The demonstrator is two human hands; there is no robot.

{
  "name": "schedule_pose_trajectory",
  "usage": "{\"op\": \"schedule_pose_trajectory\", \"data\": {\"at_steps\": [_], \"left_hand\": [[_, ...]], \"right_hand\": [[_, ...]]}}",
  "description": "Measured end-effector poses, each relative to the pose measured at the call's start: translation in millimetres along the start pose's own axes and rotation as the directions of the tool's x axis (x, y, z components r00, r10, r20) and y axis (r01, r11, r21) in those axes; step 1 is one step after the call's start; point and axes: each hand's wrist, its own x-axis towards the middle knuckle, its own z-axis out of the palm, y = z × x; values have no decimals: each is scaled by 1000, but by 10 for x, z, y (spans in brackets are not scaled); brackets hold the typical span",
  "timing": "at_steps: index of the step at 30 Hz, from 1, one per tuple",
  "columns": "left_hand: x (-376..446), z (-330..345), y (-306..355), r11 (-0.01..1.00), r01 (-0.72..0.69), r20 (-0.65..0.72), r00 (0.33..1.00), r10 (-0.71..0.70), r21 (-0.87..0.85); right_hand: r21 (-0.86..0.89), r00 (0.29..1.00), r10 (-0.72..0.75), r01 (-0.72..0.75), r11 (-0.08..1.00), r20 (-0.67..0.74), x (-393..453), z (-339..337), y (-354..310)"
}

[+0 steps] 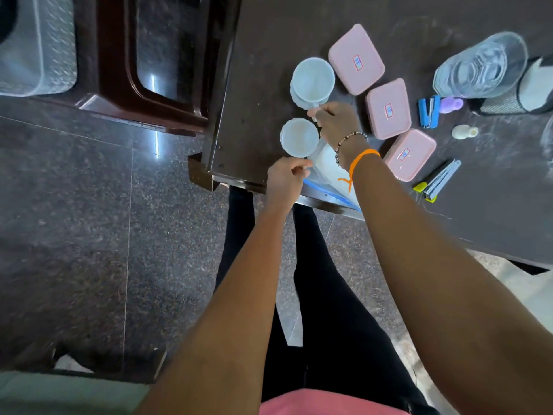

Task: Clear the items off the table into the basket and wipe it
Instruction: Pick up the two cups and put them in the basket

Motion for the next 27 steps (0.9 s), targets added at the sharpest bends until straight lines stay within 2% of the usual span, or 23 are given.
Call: {"op": "schedule_pose_trajectory", "data": {"at_steps": [6,11,16,20,23,27], "left_hand": [[-10,-260,44,975,-219,-88,973,215,-33],[84,-654,177,983,-186,-62,981,185,2],[-85,-1270,241,986,-162,-74,984,159,-33],[-407,-1862,281,963,-267,-151,954,258,-44],[-624,-2379,282,933,-354,-259,897,358,62],[-785,-3048,223,915,-344,-361,843,400,211]], "right_hand": [[30,1000,-9,9,999,-5,-4,-5,-117],[4,1000,20,-20,1000,-15,-75,-53,-300],[90,991,109,-115,989,77,-358,92,-644],[205,990,13,-42,978,138,-678,349,-974],[271,977,-88,33,962,193,-932,586,-1354],[346,931,-233,128,930,282,-1195,972,-1909]]}}
